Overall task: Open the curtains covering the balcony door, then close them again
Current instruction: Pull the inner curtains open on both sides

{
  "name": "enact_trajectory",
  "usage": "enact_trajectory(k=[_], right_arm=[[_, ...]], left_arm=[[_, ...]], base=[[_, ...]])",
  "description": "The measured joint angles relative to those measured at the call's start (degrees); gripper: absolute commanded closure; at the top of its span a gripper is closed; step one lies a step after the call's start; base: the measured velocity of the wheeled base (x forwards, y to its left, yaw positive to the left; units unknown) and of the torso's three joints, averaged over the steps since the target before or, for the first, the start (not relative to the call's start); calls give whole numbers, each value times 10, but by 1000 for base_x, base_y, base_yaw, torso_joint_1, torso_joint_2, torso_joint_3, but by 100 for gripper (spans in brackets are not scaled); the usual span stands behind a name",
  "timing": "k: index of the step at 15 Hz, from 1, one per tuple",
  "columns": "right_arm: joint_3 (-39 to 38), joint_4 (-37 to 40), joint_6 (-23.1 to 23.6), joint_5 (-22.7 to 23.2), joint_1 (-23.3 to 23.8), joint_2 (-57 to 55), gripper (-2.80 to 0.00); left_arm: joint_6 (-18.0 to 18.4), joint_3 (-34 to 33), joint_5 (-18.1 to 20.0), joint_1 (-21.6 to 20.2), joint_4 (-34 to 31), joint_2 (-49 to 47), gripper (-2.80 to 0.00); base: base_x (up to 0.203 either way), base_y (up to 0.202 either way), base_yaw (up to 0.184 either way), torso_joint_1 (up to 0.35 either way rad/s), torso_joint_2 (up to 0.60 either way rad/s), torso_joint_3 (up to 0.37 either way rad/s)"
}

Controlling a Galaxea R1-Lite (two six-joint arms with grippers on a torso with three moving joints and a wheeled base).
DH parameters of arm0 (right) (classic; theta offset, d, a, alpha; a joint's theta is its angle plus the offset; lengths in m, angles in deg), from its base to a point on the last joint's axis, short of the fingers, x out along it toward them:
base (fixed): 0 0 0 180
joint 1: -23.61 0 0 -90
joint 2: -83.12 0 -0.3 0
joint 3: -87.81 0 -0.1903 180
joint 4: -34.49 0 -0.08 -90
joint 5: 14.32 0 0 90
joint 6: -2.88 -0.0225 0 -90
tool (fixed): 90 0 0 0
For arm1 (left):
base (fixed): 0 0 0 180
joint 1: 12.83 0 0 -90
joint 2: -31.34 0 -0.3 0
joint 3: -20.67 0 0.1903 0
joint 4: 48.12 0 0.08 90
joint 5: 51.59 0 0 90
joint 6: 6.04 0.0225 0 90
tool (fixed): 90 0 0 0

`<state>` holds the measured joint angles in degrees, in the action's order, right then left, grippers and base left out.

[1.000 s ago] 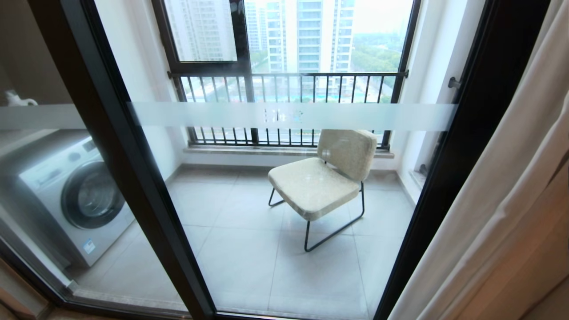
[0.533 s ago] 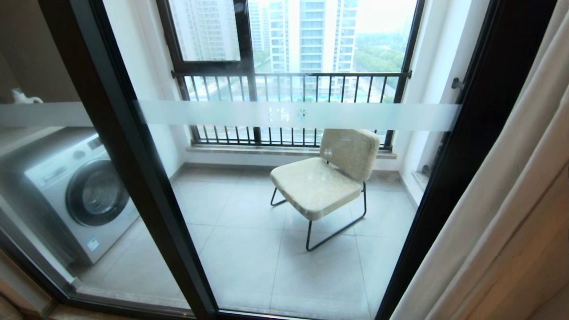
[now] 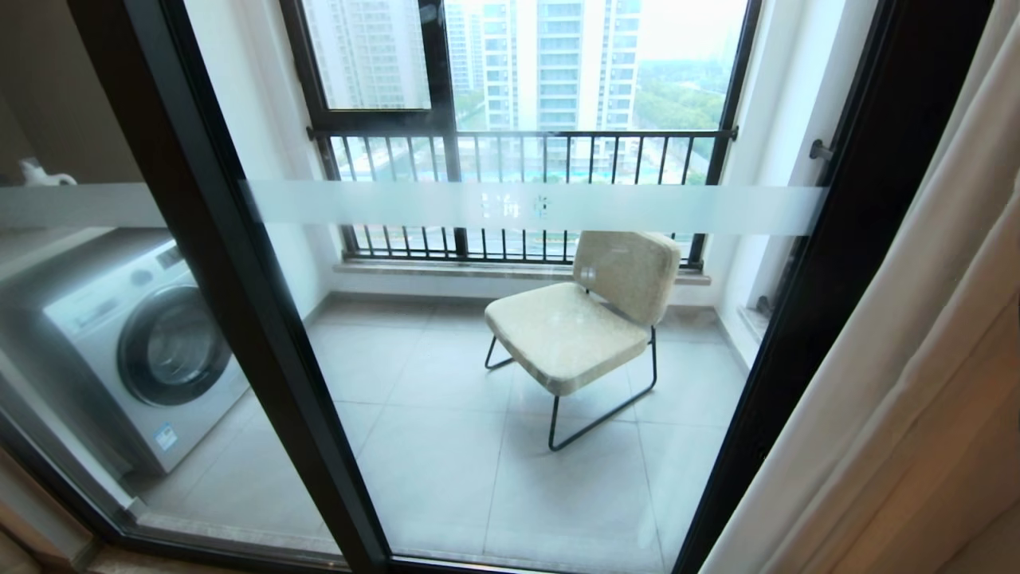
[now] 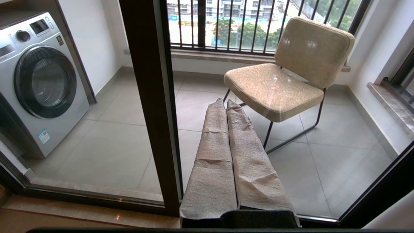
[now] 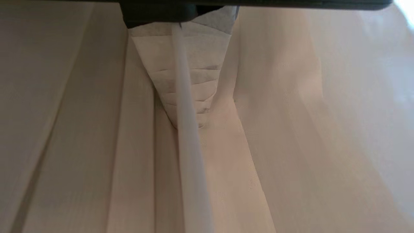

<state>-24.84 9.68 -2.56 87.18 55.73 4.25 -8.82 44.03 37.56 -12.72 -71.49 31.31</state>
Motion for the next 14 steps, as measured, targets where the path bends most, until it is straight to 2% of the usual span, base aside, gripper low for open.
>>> enact_trajectory(k=[4, 14], right_arm=[[45, 1, -21, 1, 47, -37, 0], [133, -3, -30, 5, 182, -137, 0]], left_arm=[[0, 0, 0, 0, 0, 0, 0], [0, 0, 0, 0, 0, 0, 0]], base=[[0, 0, 0, 0, 0, 0], [0, 0, 0, 0, 0, 0]])
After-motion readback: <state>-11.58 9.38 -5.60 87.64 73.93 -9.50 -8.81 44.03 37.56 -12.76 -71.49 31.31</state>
